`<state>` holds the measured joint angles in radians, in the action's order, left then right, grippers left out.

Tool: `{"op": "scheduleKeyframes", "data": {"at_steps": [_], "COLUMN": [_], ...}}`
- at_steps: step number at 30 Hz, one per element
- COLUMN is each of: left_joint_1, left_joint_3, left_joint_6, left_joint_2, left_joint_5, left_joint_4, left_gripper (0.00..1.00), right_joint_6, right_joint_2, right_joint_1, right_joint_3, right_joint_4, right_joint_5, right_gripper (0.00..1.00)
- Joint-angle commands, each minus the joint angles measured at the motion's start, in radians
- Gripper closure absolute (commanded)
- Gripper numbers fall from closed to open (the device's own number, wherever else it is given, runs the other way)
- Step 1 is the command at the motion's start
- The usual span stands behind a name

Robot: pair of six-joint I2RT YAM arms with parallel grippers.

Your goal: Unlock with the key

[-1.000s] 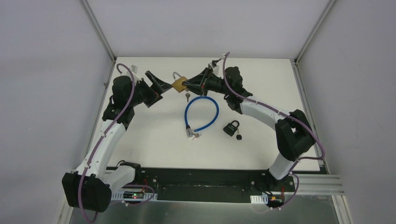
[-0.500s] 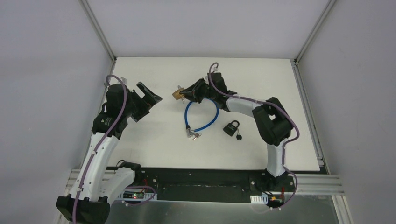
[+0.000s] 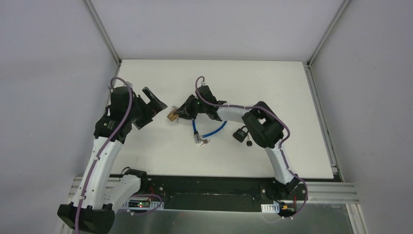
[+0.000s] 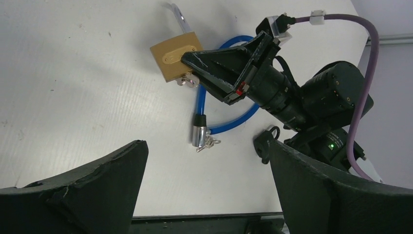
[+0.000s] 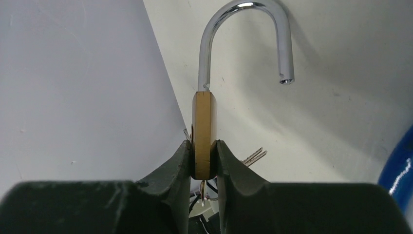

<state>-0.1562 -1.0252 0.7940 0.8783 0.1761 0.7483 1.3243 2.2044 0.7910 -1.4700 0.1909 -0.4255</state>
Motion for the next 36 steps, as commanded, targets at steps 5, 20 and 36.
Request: {"op": "scheduleKeyframes", "data": {"at_steps": [5, 20, 36], "left_joint_1": [0.001, 0.001, 0.002], "left_joint_3": [-0.041, -0.046, -0.046], "left_joint_6": [-0.041, -0.058, -0.089], "left_joint_2": [0.034, 0.057, 0.188], "left_joint_5": [-0.009, -0.027, 0.057], "left_joint_4": [0.017, 0.040, 0.052], "left_gripper": [0.01, 0.01, 0.03], "right_joint_6": [-0.033, -0.194, -0.638], "right_joint_2": [0.104, 0.227, -0.288], "right_joint_1": [0.014, -0.047, -0.125], "right_joint_3": [-0.186, -0.437, -0.079], "right_joint_4": [0.003, -0.259, -0.593], "right_joint_5": [0.003, -0.016, 0.321], "right_gripper": [0.88, 0.41, 0.28]}}
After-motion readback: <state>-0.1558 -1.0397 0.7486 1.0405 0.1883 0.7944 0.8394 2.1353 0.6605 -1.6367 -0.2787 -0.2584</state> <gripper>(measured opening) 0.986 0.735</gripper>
